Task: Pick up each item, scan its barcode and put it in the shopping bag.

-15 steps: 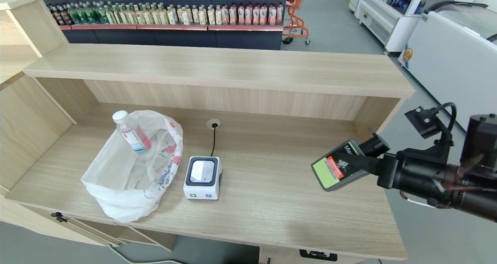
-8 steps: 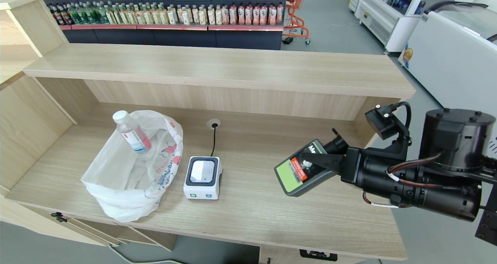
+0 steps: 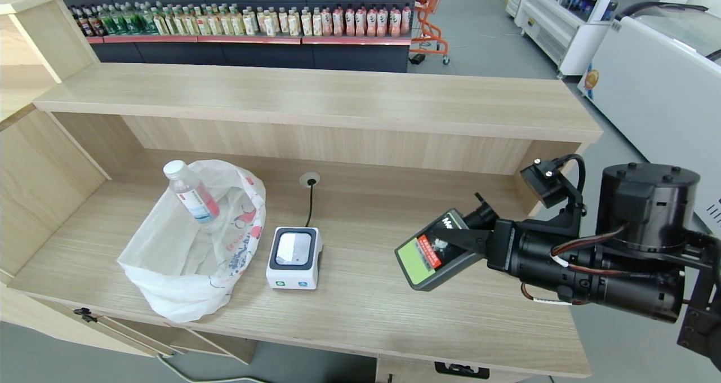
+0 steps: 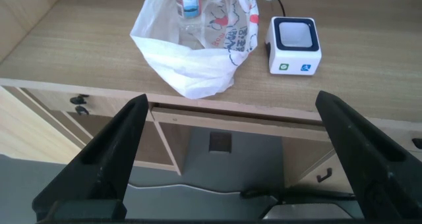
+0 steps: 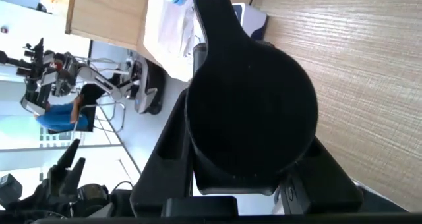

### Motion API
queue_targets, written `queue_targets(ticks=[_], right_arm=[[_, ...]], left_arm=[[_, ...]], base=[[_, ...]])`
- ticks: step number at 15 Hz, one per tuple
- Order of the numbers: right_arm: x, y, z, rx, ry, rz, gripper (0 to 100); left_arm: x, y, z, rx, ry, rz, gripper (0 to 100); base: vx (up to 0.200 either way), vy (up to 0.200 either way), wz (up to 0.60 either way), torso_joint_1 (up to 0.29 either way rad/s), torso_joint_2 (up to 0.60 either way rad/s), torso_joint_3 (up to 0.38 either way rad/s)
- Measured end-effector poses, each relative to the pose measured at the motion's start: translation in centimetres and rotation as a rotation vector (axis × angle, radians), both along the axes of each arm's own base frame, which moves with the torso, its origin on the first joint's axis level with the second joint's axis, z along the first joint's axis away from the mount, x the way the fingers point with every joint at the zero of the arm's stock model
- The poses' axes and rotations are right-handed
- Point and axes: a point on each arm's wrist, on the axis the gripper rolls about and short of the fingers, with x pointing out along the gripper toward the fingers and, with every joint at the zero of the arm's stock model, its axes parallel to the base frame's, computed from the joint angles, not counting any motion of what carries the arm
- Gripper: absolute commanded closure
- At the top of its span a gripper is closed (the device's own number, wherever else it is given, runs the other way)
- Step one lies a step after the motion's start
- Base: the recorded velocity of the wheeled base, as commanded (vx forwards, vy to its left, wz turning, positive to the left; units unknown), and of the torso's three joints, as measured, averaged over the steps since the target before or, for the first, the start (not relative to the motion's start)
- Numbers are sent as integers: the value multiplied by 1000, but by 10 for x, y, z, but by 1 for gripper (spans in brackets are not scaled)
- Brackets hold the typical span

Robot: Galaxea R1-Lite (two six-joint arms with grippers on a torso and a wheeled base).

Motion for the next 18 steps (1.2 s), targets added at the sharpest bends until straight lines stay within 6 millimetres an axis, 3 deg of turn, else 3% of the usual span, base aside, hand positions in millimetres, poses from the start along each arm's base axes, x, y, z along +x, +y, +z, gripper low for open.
queue_targets(ticks=[6, 13, 18], right_arm=[[5, 2, -1, 0, -6, -1, 100], [39, 10, -12, -36, -106, -27, 100], [65, 25, -30, -102, -122, -14, 100]], left_arm=[[0, 0, 0, 0, 0, 0, 0], [0, 0, 0, 0, 0, 0, 0], [0, 0, 0, 2, 0, 1, 0]], base=[[0, 200, 0, 2, 4, 3], [0, 200, 0, 2, 2, 2], [0, 0, 0, 0, 0, 0]])
